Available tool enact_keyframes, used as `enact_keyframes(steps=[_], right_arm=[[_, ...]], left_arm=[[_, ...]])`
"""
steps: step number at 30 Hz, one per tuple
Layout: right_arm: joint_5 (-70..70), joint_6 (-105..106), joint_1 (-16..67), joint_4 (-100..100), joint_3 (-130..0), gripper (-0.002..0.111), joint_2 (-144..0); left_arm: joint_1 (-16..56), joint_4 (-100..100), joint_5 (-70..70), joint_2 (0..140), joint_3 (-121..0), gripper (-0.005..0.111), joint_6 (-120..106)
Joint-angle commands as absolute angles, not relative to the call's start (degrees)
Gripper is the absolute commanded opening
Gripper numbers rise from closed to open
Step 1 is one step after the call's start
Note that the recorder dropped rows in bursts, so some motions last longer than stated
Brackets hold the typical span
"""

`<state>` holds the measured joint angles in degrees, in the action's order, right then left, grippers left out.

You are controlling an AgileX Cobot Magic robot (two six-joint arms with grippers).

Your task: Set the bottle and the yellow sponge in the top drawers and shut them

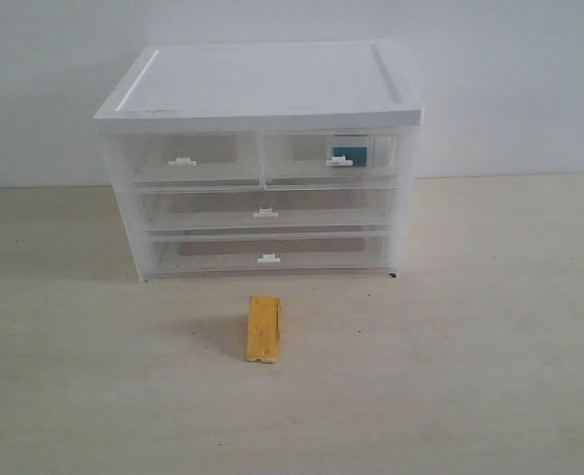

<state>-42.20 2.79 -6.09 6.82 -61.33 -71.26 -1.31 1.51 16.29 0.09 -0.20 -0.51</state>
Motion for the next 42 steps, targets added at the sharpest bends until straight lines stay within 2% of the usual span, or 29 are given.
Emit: enact_keyframes(steps=[1, 14, 21, 27, 42], right_arm=[[-34.2, 2.8, -7.1, 8.3, -54.4, 0.0, -62.1], [-14.0, 0.0, -6.9, 3.9, -33.3, 0.0, -34.3], [-12.1, 0.3, -6.9, -1.5, -25.2, 0.0, -23.2], [-13.5, -1.0, -4.6, -3.2, -23.8, 0.0, -12.4], [-17.1, 5.0, -2.7, -2.3, -21.0, 0.0, -8.3]], left_arm=[[-1.5, 1.1, 16.0, 0.0, 0.0, 0.004, 0.0], [-1.5, 1.1, 16.0, 0.0, 0.0, 0.004, 0.0], [-1.5, 1.1, 16.0, 0.0, 0.0, 0.004, 0.0], [-1.5, 1.1, 16.0, 0.0, 0.0, 0.004, 0.0], [-1.5, 1.1, 16.0, 0.0, 0.0, 0.004, 0.0]])
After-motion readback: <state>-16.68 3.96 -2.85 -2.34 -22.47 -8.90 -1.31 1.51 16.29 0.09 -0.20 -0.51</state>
